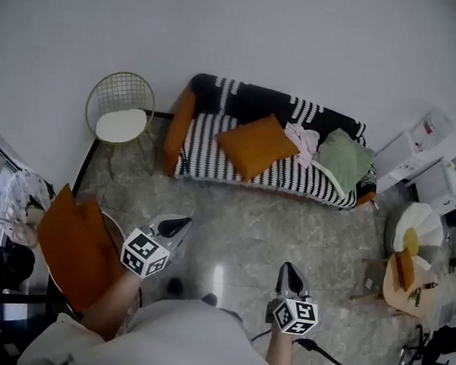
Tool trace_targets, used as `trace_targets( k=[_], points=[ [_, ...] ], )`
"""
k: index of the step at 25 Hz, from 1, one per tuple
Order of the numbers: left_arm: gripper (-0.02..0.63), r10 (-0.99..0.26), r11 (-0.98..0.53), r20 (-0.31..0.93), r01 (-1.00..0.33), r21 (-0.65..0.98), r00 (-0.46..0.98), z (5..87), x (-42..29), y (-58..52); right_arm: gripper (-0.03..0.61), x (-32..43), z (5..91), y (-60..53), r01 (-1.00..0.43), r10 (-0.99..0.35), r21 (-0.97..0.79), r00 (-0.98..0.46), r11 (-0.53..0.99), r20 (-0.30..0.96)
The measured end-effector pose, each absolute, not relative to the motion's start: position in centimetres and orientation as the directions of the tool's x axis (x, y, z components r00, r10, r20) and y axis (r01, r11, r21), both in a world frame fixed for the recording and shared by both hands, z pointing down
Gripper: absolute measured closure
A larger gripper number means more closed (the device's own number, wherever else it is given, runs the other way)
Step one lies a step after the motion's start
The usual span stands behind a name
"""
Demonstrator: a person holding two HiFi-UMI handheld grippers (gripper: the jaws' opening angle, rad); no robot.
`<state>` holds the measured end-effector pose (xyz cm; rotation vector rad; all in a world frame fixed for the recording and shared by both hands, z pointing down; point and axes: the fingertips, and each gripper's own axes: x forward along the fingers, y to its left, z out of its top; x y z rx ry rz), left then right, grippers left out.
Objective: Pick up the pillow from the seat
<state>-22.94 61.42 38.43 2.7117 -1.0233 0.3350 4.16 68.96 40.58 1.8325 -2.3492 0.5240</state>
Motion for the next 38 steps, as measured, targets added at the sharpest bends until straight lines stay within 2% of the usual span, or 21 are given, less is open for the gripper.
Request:
trace_targets(
  k=[23,38],
  points=[
    [0.615,-0.629,-0.725,0.297,-0.68,0.109,0.718,38.4,-20.6,59.6,0.574,7.1,40.7,67.5,-0.957,-0.923,-0.215,-0.253,0.195,0.29],
    [0.615,-0.687,-0.658,0.328,-0.746,0.098,0.649,39.3,-16.1,62.8,0.574,13.4,41.9,68.9,-0.945,-0.899,-0.225,-0.302,0.238,0.317]
  ],
)
